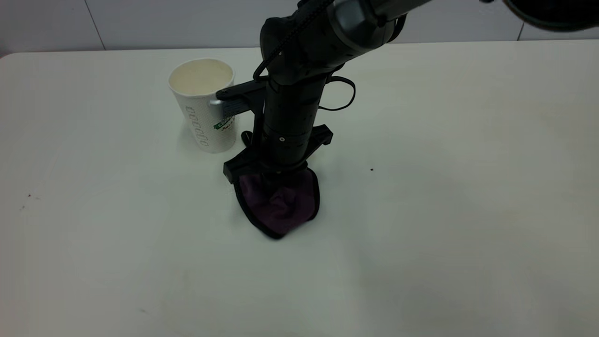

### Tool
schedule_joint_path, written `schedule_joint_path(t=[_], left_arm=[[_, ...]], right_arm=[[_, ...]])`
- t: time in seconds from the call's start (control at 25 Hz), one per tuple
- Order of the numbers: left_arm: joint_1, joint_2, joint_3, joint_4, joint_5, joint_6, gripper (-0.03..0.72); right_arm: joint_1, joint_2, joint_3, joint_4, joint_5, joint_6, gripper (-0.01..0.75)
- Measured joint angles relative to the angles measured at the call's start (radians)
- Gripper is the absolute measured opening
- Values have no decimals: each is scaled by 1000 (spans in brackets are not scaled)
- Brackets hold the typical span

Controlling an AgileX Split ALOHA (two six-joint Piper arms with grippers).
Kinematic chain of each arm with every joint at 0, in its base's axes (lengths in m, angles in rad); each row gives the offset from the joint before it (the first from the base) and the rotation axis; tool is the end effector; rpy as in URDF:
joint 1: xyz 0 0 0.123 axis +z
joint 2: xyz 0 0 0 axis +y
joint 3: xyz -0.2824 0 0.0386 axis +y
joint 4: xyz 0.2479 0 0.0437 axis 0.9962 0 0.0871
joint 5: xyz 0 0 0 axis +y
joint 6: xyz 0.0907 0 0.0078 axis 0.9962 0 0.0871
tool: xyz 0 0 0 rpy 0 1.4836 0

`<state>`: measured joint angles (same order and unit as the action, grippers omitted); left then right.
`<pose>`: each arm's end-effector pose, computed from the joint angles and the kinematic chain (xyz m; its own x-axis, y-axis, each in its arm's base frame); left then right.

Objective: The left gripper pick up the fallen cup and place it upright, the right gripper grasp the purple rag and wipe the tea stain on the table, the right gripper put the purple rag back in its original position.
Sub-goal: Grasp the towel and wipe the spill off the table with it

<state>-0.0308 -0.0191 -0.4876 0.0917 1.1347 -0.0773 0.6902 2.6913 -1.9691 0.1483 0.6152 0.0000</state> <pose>-0.0095 0.0079 0.2680 -0.5113 -0.0226 -0.8591 -0.0602 0.9981 0.0096 0.3921 0.3338 -0.0059 -0.8046 -0.5078 -0.3079 -0.5621 0.8185 0.1190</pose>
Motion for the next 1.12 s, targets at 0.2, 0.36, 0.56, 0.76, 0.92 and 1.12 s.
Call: schedule_joint_path(t=[0.2,0.36,0.56,0.76,0.92,1.12], left_arm=[[0,0,0,0,0,0,524],[0,0,0,0,0,0,524],[0,0,0,0,0,0,524],[0,0,0,0,0,-1,524],[0,0,0,0,0,-1,524],[0,0,0,0,0,-1,524]], right_arm=[[-53,63,-133,17,29,9,70],[-121,85,-177,18,20,20,70],[-249,86,-184,16,27,44,70],[-326,87,-197,12,66,51,70],[-307,90,-210,8,72,43,71],[-211,97,-216,62,56,28,73]])
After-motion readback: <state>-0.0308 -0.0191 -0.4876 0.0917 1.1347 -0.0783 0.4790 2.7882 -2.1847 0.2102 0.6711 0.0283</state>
